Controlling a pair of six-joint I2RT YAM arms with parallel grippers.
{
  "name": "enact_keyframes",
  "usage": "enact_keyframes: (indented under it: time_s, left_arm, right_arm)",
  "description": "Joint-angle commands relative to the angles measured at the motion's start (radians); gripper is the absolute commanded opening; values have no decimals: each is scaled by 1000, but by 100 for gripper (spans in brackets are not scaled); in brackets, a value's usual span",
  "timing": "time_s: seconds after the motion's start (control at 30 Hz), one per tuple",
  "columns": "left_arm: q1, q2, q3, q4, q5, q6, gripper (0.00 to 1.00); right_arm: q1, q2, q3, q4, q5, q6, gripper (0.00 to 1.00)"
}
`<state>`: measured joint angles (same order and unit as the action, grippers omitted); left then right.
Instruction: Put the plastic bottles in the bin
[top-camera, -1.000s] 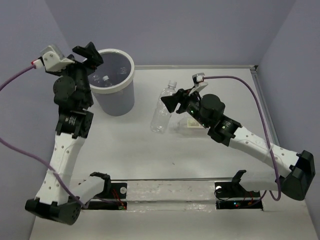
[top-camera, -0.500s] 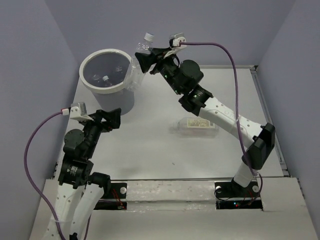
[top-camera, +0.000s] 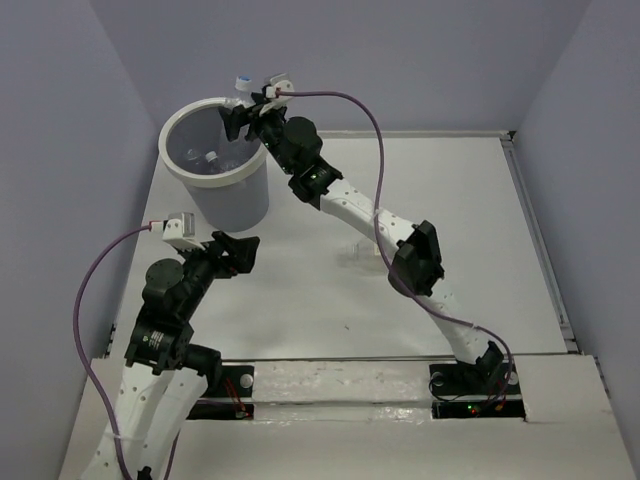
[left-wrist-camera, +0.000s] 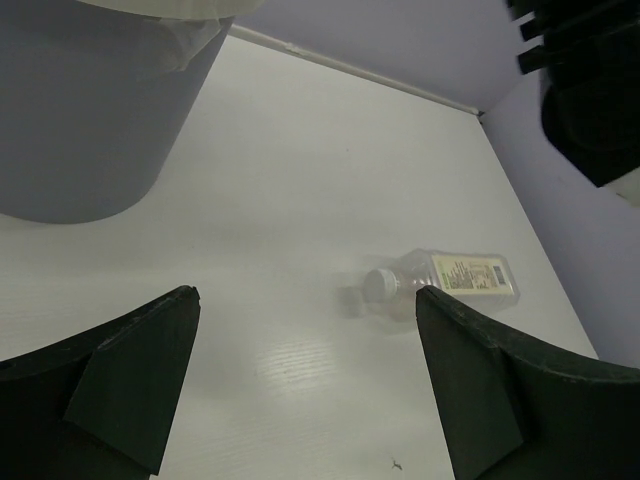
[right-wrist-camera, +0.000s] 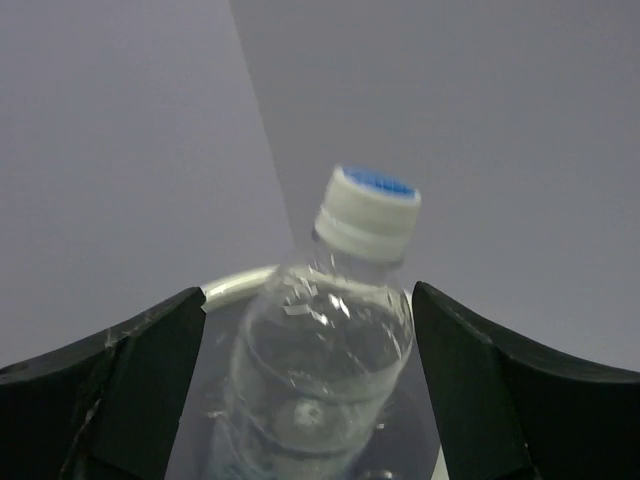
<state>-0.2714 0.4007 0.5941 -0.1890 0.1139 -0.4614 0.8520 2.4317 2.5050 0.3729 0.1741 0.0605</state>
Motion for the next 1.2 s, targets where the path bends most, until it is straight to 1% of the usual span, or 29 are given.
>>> enact_keyframes:
  time_s: [0.0,0.13,0.2,0.23,0.27,0.3,0.33,0.37,0.4,0.43,0.47,0.5,0.53,0.57,0.6,0.67,0.7,0.73,0.77,0.8,0.83,0.9,0.93,0.97,1.0,1.03,1.1,1.13,1.17]
  left_arm:
    - [-11,-2,6,52,39,4,99]
    - [-9,16,4,63,61,7,99]
    - [-6,29,4,69,75,10,99]
    - [-6,42,4,75,99,12,99]
    - [-6,52,3,103,119,20,99]
    - [-6,65,4,118,172,23,99]
    - [-9,101,6,150,202,21,99]
    - [-12,119,7,169,223,4,99]
    - [-18,142,10,181,255,-3,99]
    - [-53,183,15,227,260,-13,99]
    - [-84,205,19,244,250,-14,99]
    - [-127,229,26,259,198,-13,99]
    - [-179,287,36,293,161,-3,99]
    - [-234,326,48,305,132,7,99]
    - [-333,430,94,312,92,27,99]
    - [-432,544,156,309,54,67,99]
    - [-518,650,221,306,-12,125,99]
    - [-557,703,251,304,-41,157,99]
    - [-587,748,283,304,-69,193,99]
    - [-615,836,341,307,-103,229,99]
    - [-655,881,367,316,-146,313,99]
    - [-672,966,421,327,-155,392,99]
    - [-675,1045,482,329,-140,426,99]
    - [-675,1084,516,318,-131,494,99]
    - [-675,1154,585,312,-119,522,99]
    - [-675,1188,620,284,-82,571,99]
    - [-678,1246,730,247,-37,616,99]
    - [-680,1304,766,225,7,638,99]
    - [-684,1334,803,170,16,658,99]
  right_arm:
    - [7,-32,2,50,-64,-34,91]
    - [7,-144,-138,77,-79,-45,93]
    - [7,-241,-210,86,-78,-44,93]
    - [7,-282,-310,113,-74,-44,91]
    - [7,-375,-369,129,-62,-47,90]
    - [7,-426,-430,144,-52,-47,87]
    - [7,-480,-568,165,-38,-47,84]
    - [7,-537,-643,170,-9,-45,83]
    - [7,-657,-723,173,8,-44,81]
    - [-5,-721,-891,179,43,-25,80]
    - [-14,-781,-979,178,66,-15,80]
    - [-25,-842,-1064,170,91,4,81]
    - [-43,-962,-1219,135,125,72,84]
    - [-69,-1023,-1292,111,125,120,88]
    - [-132,-1131,-1360,60,122,209,91]
    - [-198,-1241,-1483,6,134,300,93]
    - [-265,-1294,-1590,-37,127,338,93]
    - [-298,-1350,-1636,-58,120,369,93]
    - [-323,-1461,-1675,-84,120,402,93]
    - [-343,-1517,-1725,-116,140,409,93]
    - [-356,-1572,-1742,-174,157,415,93]
    - [-366,-1716,-1762,-230,172,404,93]
    - [-366,-1758,-1759,-294,185,398,93]
    - [-366,-1793,-1756,-319,215,386,93]
    - [-366,-1860,-1752,-347,225,380,92]
    - [-366,-1890,-1741,-385,240,363,92]
    - [-366,-1941,-1727,-445,251,345,92]
    - [-366,-1985,-1720,-466,255,338,92]
    - [-366,-2004,-1710,-504,258,320,92]
